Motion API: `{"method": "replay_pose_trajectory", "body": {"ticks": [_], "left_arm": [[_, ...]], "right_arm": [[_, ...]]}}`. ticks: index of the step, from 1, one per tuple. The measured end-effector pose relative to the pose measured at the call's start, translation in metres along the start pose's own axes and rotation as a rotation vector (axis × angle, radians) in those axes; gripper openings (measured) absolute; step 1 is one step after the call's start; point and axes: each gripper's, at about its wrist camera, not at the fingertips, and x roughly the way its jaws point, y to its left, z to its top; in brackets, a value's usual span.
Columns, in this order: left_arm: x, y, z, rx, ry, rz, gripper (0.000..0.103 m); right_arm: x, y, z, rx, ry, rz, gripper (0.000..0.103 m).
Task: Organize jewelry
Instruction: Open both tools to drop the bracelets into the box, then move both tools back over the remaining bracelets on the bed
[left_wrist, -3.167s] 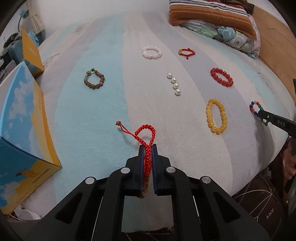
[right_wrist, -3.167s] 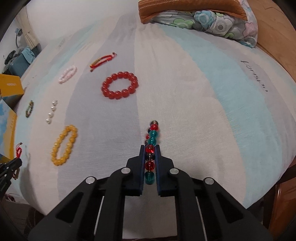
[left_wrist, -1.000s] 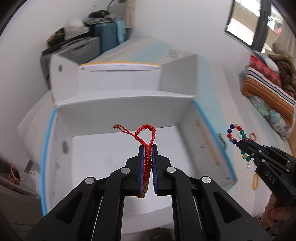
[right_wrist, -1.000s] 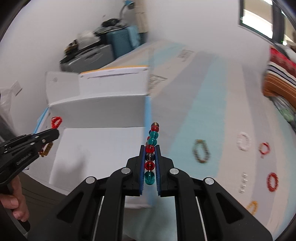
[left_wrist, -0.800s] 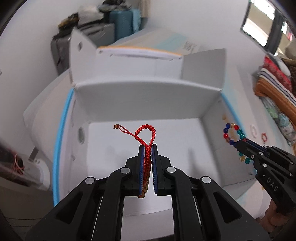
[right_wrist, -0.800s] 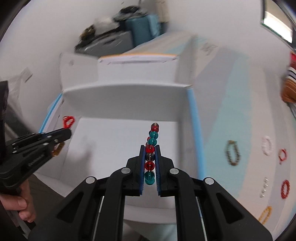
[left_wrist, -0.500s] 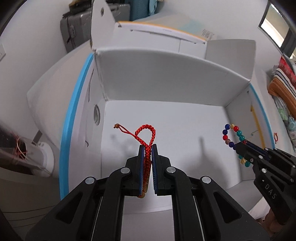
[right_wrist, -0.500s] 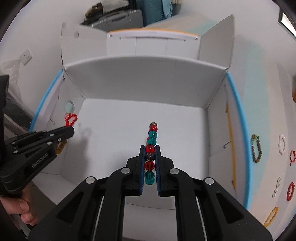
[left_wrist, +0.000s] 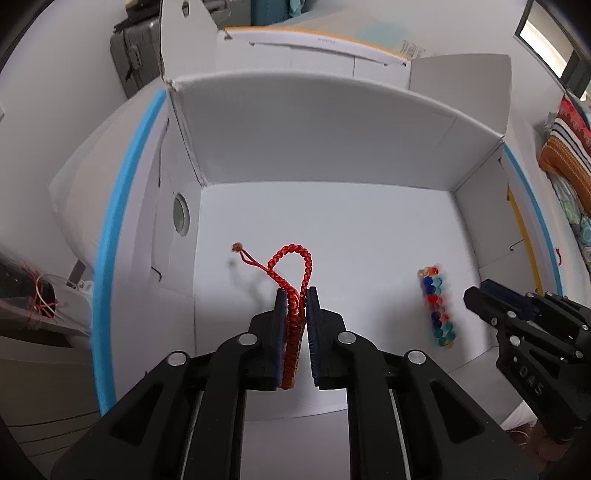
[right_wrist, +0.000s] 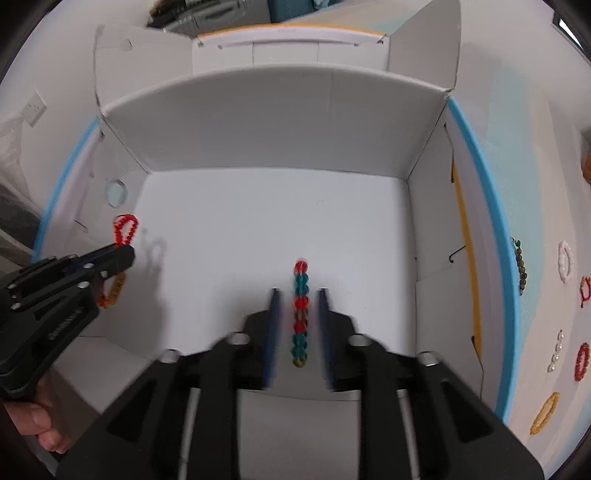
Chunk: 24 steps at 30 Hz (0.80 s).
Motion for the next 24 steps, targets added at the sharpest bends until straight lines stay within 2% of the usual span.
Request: {"method": "replay_pose_trajectory", "body": {"ticks": [1, 2, 3, 4, 6, 10, 12, 16, 24], "left_arm": [[-0.005, 0.0, -0.001, -0.001, -0.015, 0.004, 0.032], [-0.011, -0.001, -0.002, -0.005, -0.037, 0.013, 0.04], [-0.017, -0.001, -0.004, -0.006, -0.067, 0.021, 0.052], [-0.022, -0.003, -0.004, -0.004, -0.086, 0.028, 0.063], [-0.034, -0.009, -0.008, 0.008, -0.134, 0.04, 0.076], [-0.055, -0.026, -0.019, 0.026, -0.201, 0.036, 0.093], [-0.061, -0.038, -0.023, 0.05, -0.223, 0.027, 0.097], [-0.065, -0.069, -0.03, 0.093, -0.235, 0.002, 0.098], [-0.067, -0.144, -0.047, 0.184, -0.228, -0.088, 0.098]], "right_arm": [[-0.007, -0.001, -0.003, -0.001, -0.024, -0.001, 0.047], [-0.016, -0.002, -0.007, -0.006, -0.051, -0.003, 0.049], [-0.021, -0.003, -0.009, -0.008, -0.065, 0.001, 0.051], [-0.029, -0.006, -0.014, -0.006, -0.088, 0.019, 0.058], [-0.048, -0.013, -0.025, 0.004, -0.149, 0.024, 0.07], [-0.076, -0.038, -0.044, 0.037, -0.236, -0.003, 0.088], [-0.091, -0.056, -0.058, 0.067, -0.271, -0.019, 0.095], [-0.104, -0.091, -0.068, 0.123, -0.31, -0.062, 0.095], [-0.133, -0.166, -0.107, 0.216, -0.324, -0.144, 0.095]]}}
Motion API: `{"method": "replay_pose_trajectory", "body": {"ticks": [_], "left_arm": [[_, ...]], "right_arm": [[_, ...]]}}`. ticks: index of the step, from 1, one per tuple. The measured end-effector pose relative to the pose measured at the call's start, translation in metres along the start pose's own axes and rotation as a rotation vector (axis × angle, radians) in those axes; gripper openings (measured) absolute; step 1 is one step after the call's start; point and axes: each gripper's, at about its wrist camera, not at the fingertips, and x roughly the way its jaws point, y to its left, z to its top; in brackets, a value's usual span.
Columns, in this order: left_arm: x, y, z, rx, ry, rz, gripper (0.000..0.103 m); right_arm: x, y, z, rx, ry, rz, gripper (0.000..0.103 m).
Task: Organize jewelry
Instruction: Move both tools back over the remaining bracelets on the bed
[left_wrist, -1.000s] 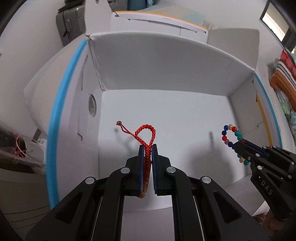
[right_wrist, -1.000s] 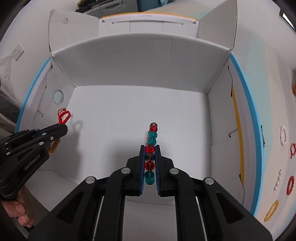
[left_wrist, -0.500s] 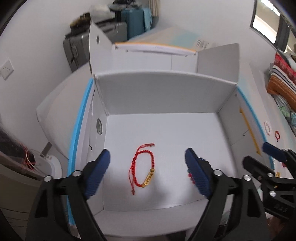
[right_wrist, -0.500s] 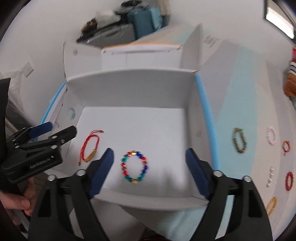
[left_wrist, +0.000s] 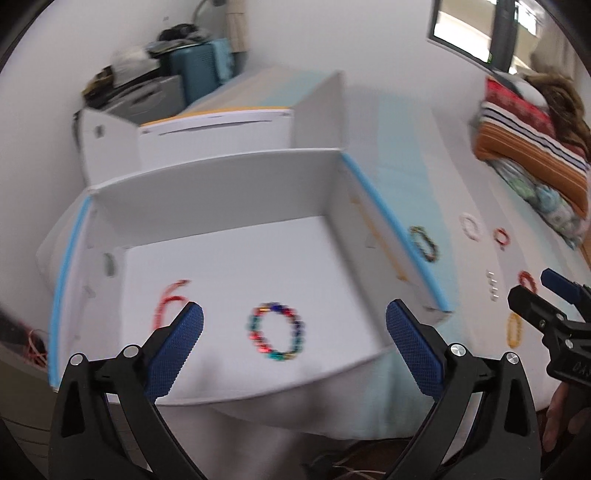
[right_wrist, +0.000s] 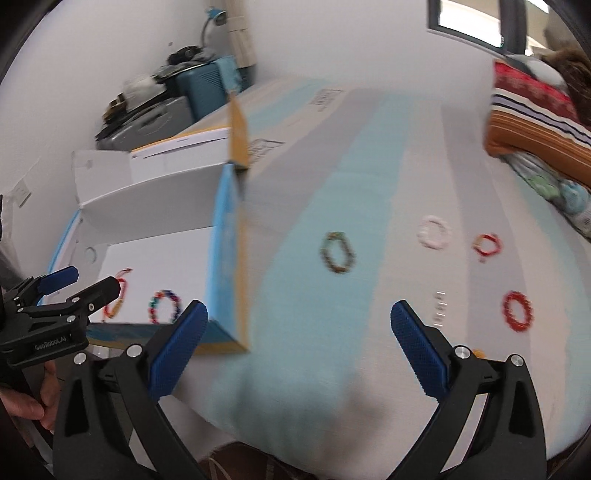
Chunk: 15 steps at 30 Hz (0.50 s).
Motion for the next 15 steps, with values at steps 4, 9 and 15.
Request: {"method": "replay_pose_trajectory", "body": {"ticks": [4, 9, 15], "left_arm": [[0.006, -0.039, 0.001, 0.038, 0.009, -0.05, 0.098], [0.004, -0.081, 0.001, 0.089, -0.001, -0.087, 0.098], [0.008, -0.13, -0.005, 0.165, -0.003, -0.143, 0.098]], "right_arm": [[-0.012, -0.034, -0.005, 0.035, -0.012, -0.045, 0.096], [-0.026, -0.073, -0.014, 0.081, -0.025, -0.084, 0.096], [-0.039, -0.128, -0.031, 0.162, -0.025, -0.129, 0.095]]}}
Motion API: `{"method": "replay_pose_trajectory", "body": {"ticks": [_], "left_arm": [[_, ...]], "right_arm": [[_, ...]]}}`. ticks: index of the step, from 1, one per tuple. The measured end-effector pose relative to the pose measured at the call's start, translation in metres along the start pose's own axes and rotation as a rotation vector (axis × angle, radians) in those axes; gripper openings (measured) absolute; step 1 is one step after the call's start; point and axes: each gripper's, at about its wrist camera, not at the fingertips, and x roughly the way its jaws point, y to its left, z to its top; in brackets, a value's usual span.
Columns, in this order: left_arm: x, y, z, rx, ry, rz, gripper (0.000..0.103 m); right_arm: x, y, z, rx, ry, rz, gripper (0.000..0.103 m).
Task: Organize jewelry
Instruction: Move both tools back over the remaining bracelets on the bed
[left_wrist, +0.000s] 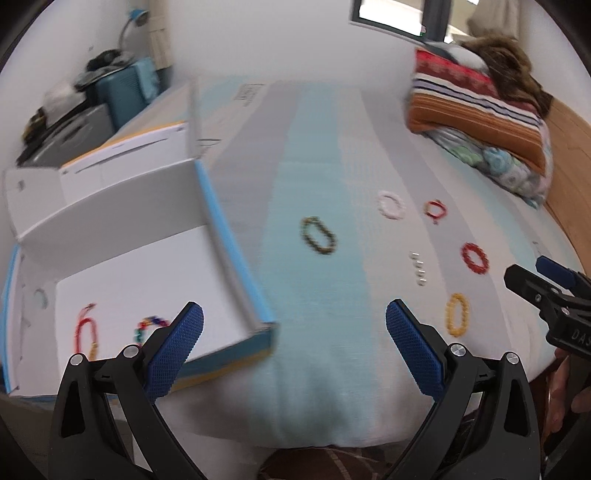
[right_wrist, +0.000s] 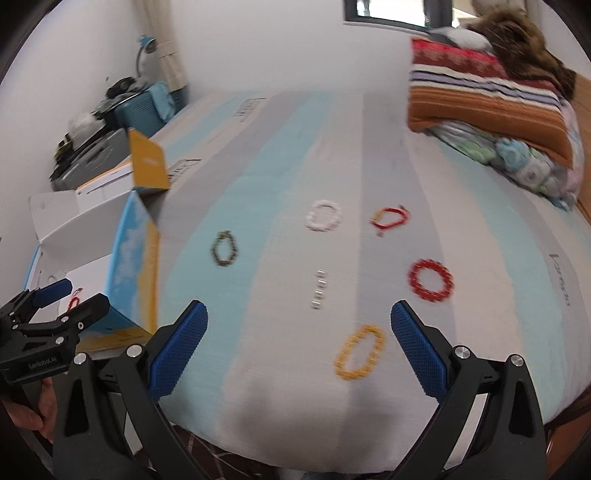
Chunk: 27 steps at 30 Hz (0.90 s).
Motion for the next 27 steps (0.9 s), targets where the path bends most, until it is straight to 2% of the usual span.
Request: {"method": "replay_pose_trajectory", "body": {"ticks": [5, 11, 17, 21, 27], "left_arm": [[0.019, -0.049, -0.004, 0.066, 0.005, -0.067, 0.097], [0.059, -0.109, -0.016, 0.13, 0.011, -0.153, 0.097], [0.109, -0.159, -0.037, 0.228, 0.066, -0.169, 0.097], [0.128, -0.173, -0.043, 0.245, 0.079, -0.201, 0.097], [0.156, -0.183, -0.046, 0.23, 0.107, -0.2, 0.097]], "right_arm": [[0.005, -0.049, -0.005, 0.053, 0.019, -0.036, 0.095], [0.029, -0.11, -0.011, 0.118, 0.052, -0.09, 0.095], [0.067, -0.158, -0.017, 0.145, 0.09, -0.14, 0.095], [0.093, -0.179, -0.016, 0.152, 0.109, -0.158, 0.095], [0.138, -0.198, -0.009, 0.153, 0.148, -0.174, 0.092]]}}
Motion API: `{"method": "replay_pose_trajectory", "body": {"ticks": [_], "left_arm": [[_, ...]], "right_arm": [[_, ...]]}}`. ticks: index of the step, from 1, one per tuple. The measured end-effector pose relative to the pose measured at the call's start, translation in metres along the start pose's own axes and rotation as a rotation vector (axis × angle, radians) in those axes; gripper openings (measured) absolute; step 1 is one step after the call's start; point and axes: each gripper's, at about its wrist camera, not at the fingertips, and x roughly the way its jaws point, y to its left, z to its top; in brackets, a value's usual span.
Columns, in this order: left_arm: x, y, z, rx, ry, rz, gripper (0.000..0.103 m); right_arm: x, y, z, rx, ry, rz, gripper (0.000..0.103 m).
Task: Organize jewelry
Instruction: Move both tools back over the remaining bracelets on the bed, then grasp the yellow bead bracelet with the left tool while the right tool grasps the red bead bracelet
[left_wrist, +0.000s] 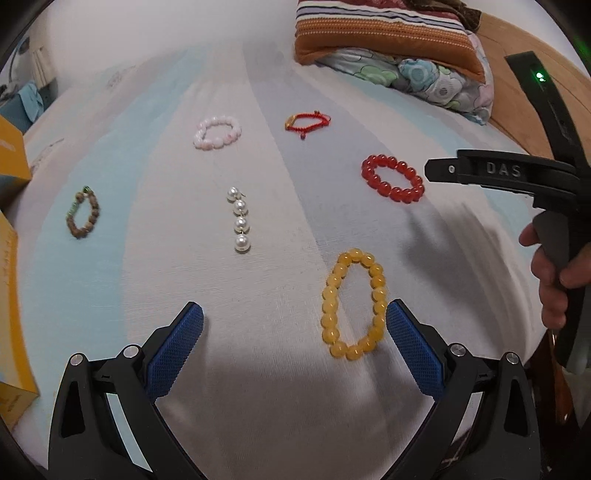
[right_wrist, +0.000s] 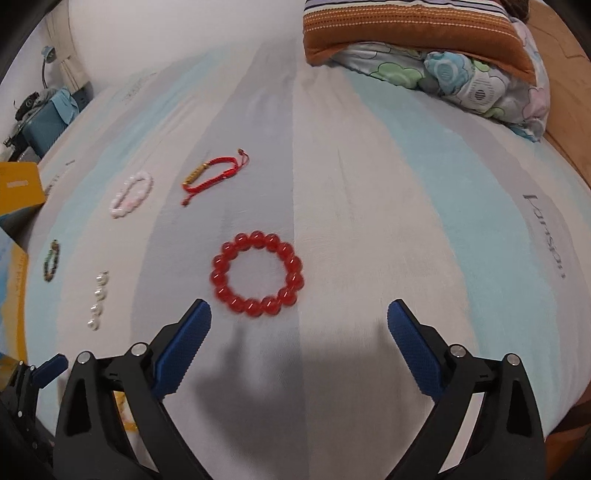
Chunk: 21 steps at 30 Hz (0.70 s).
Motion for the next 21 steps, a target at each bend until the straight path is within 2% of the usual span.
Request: {"method": "replay_pose_trajectory", "body": {"ticks": [8, 11, 13, 14, 17, 19, 20, 21], "left_arm": [[0.018, -0.003, 0.0, 0.017, 0.006, 0.04, 0.092], [0.02, -0.005, 0.001, 0.021, 0.008, 0.049, 0.085], [0.022, -0.006, 0.0, 0.03, 0.008, 0.064, 0.078], [0.022, -0.007, 0.0, 0.034, 0.009, 0.068, 0.075], [0.022, -0.008, -0.001, 0.047, 0.007, 0.081, 0.06], [0.02, -0.008, -0.002, 0.053, 0.006, 0.086, 0.042], [0.019, -0.008, -0.002, 0.052, 0.008, 0.085, 0.036], [0.018, -0.007, -0.001, 0.049, 0.013, 0.079, 0.024]], "right_arm": [[0.039, -0.004, 0.004, -0.007, 0.037, -0.002, 0.08], [0.045, -0.004, 0.004, -0.009, 0.03, 0.001, 0.07], [0.047, -0.001, 0.002, -0.02, 0.03, -0.006, 0.058], [0.047, 0.0, 0.002, -0.024, 0.029, -0.007, 0.057], [0.047, 0.004, -0.001, -0.033, 0.011, -0.006, 0.045], [0.046, 0.006, -0.003, -0.032, 0.006, -0.008, 0.024], [0.045, 0.007, -0.003, -0.03, 0.005, -0.008, 0.02], [0.043, 0.008, -0.003, -0.024, 0.001, -0.017, 0.013]]}}
